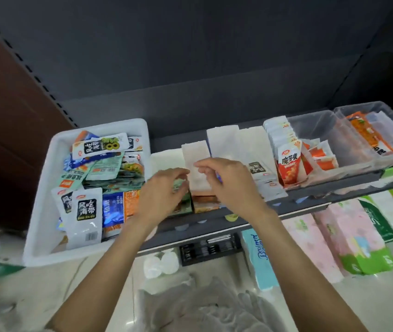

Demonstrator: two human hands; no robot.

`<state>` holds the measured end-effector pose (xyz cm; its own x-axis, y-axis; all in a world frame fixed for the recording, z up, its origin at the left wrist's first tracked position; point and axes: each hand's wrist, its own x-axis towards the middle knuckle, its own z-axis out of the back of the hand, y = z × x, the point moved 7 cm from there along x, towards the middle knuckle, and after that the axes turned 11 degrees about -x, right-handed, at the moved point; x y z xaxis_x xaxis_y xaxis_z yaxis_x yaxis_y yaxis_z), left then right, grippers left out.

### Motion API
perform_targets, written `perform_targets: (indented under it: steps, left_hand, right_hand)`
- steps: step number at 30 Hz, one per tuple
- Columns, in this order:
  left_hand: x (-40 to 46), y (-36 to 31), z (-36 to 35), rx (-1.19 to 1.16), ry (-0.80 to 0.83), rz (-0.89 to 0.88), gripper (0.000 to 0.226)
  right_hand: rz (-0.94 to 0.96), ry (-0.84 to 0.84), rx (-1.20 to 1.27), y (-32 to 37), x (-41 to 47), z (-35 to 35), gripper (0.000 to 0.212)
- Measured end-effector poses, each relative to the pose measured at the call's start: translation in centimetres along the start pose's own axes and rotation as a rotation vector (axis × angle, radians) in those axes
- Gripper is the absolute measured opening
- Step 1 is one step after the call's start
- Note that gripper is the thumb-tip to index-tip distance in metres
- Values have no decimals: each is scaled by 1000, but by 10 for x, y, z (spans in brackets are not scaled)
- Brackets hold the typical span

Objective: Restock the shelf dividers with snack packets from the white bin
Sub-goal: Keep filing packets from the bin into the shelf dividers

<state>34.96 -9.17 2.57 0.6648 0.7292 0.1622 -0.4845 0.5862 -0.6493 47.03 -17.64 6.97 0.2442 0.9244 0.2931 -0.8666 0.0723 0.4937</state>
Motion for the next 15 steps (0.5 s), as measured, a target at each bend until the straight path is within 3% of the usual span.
perform_targets:
  steps: [2, 5, 10, 15]
  left_hand:
    - [-25, 38, 37, 45, -168, 67, 23]
    - [-65, 105, 76, 142, -312, 311, 25]
    - [-109, 184, 99, 218, -286, 665, 61]
    - [-116, 207, 107, 35, -288, 837, 65]
  right_hand:
    - [97, 115, 31, 36, 12, -37, 27]
    - [199, 288, 53, 80, 23, -101, 26]
    - [271, 567, -132, 122, 35, -192, 40]
    - [182, 695, -186, 142, 37, -236, 40]
